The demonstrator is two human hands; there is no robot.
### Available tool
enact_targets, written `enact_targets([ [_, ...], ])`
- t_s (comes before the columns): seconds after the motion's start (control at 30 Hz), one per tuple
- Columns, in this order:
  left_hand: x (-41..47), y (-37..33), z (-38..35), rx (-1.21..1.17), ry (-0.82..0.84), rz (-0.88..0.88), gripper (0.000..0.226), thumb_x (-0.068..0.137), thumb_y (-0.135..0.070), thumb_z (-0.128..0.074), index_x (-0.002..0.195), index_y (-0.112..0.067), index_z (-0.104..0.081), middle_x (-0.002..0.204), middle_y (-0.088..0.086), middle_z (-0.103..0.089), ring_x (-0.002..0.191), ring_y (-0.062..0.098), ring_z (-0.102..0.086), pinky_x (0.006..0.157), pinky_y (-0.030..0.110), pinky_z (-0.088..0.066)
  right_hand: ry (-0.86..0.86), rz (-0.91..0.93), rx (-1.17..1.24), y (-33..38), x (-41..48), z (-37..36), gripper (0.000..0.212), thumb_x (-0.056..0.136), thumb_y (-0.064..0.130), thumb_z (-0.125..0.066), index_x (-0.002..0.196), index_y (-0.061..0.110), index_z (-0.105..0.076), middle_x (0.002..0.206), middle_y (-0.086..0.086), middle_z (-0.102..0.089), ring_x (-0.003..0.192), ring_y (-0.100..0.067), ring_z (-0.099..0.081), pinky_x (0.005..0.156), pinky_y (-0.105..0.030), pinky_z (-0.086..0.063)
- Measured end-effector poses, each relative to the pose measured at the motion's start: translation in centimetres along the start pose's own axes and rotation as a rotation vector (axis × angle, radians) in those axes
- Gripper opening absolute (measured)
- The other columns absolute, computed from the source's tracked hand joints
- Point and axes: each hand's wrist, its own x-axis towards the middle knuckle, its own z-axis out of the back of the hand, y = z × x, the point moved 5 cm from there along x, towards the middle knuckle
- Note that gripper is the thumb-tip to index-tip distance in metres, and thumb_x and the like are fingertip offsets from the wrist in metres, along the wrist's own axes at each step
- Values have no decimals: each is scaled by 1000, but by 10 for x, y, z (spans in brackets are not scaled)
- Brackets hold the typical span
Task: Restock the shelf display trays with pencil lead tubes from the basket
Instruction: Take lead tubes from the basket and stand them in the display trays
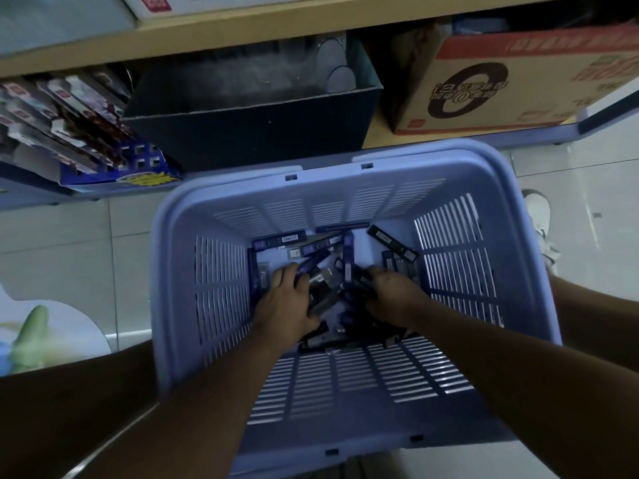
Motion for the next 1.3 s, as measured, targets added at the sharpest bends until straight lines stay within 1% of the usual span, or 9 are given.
enact_targets([
  [0.17,4,-2,2,-64,-134,113,63,79,-54,-66,126,-14,-52,132,7,-33,125,26,-28,94,37,-47,-94,-229,420,-11,2,4,57,87,29,-69,133,9,-42,125,-16,-60,116,-35,-58,91,-34,-47],
  [0.33,4,-2,-10,-165,30,99,49,81,-35,-71,123,-15,-54,121,4,-45,112,25,-50,86,38,-51,-121,-212,626,-9,4,0,41,78,40,-79,108,16,-65,109,-9,-71,105,-27,-65,94,-40,-52],
  [0.5,5,-1,-4,-231,-38,99,34,86,-27,-67,117,-14,-61,111,9,-65,98,26,-61,79,32,-52,34,-190,575,-1,-4,-1,37,93,36,-64,115,8,-63,105,-14,-67,96,-28,-64,84,-35,-51],
  [0.63,11,12,8,-766,-89,340,15,85,-17,-70,98,-9,-69,96,4,-70,88,20,-64,77,26,-49,183,-288,702,-1,-17,-5,39,83,33,-77,102,6,-57,69,-9,-57,49,-18,-52,44,-25,-41],
  [0.7,11,9,17,-1106,-69,481,3,87,-11,-68,91,-11,-67,90,1,-67,86,17,-62,79,27,-47,192,-302,821,1,-23,-4,31,83,27,-78,97,7,-58,58,-4,-51,43,-16,-44,41,-24,-35],
  [0.87,6,-9,36,-1698,79,607,16,98,-1,-45,98,1,-61,86,13,-64,76,21,-62,65,30,-54,130,-308,1141,26,-36,7,24,89,34,-69,87,14,-57,60,-1,-54,48,-15,-48,45,-24,-35],
  [0.97,5,-20,44,-1852,55,606,26,100,0,-39,120,0,-55,112,20,-64,97,29,-63,85,41,-54,130,-194,1149,50,-43,17,32,84,45,-72,96,17,-63,90,-8,-71,73,-22,-65,58,-30,-52],
  [1.07,0,-30,57,-1902,-7,609,30,100,0,-39,124,-5,-55,118,19,-62,105,31,-62,89,43,-53,167,-46,1130,74,-53,26,26,82,33,-77,100,18,-67,103,-8,-74,95,-21,-69,83,-34,-58],
  [1.3,-24,-41,112,-1800,-68,424,34,95,10,-32,106,-2,-62,104,18,-65,93,30,-61,74,35,-53,84,106,1103,95,-75,53,30,84,16,-76,111,6,-68,105,-15,-73,97,-27,-70,82,-33,-57],
])
